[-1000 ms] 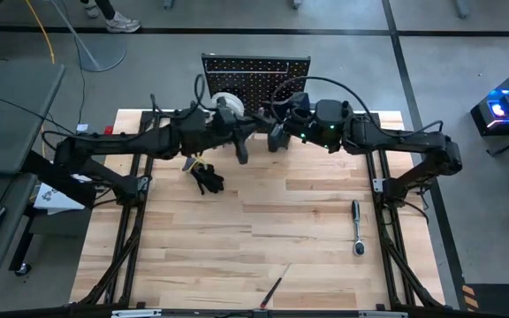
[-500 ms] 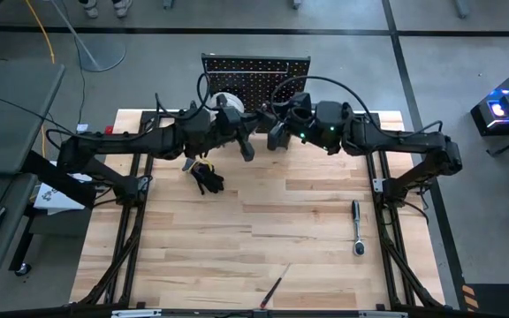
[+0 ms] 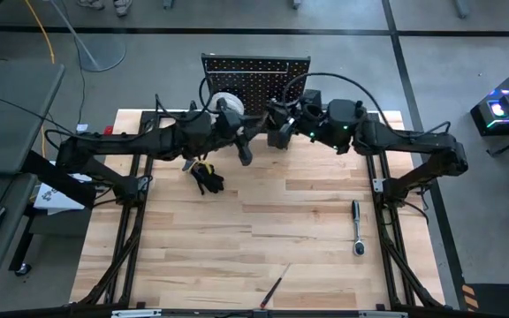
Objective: Hang tools onto peg board
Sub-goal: Put the silver magnetic telescoping into the black bin on the peg board
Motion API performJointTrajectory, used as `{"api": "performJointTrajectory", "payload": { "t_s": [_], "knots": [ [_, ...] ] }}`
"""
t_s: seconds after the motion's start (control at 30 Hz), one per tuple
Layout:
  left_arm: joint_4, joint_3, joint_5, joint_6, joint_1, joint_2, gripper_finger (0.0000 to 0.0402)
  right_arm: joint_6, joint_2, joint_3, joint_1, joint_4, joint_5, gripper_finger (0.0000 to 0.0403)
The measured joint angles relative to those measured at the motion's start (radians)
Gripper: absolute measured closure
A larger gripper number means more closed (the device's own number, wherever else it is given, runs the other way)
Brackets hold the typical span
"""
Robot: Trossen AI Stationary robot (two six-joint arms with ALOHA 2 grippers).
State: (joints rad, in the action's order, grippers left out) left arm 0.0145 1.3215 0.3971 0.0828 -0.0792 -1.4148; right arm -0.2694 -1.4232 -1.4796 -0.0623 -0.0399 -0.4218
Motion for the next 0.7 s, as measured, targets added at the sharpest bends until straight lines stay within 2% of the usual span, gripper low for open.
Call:
{"api": "performJointTrajectory", "payload": {
  "t_s": [0.1, 0.23, 0.33, 0.43, 0.57, 0.7],
  "knots": [
    [-0.115, 0.002, 0.003, -0.004, 0.002, 0.038, 0.0266, -0.002, 0.035, 0.0, -0.006, -0.127, -0.052, 0.0394],
    [-0.349, 0.0, 0.004, -0.081, 0.001, 0.083, 0.0251, -0.024, 0.063, 0.0, -0.026, -0.325, -0.137, 0.0395],
    [-0.459, -0.021, -0.003, -0.162, 0.002, 0.128, 0.025, -0.048, 0.059, 0.041, -0.053, -0.358, -0.142, 0.0396],
    [-0.434, -0.115, -0.003, -0.227, 0.006, 0.198, 0.025, -0.038, 0.053, 0.127, -0.093, -0.238, -0.155, 0.0396],
    [-0.267, -0.269, 0.01, -0.329, 0.011, 0.319, 0.025, -0.012, 0.053, 0.256, -0.164, -0.051, -0.199, 0.0396],
    [-0.15, -0.376, 0.015, -0.407, 0.011, 0.417, 0.025, -0.008, 0.053, 0.337, -0.218, 0.036, -0.209, 0.0396]
  ]
}}
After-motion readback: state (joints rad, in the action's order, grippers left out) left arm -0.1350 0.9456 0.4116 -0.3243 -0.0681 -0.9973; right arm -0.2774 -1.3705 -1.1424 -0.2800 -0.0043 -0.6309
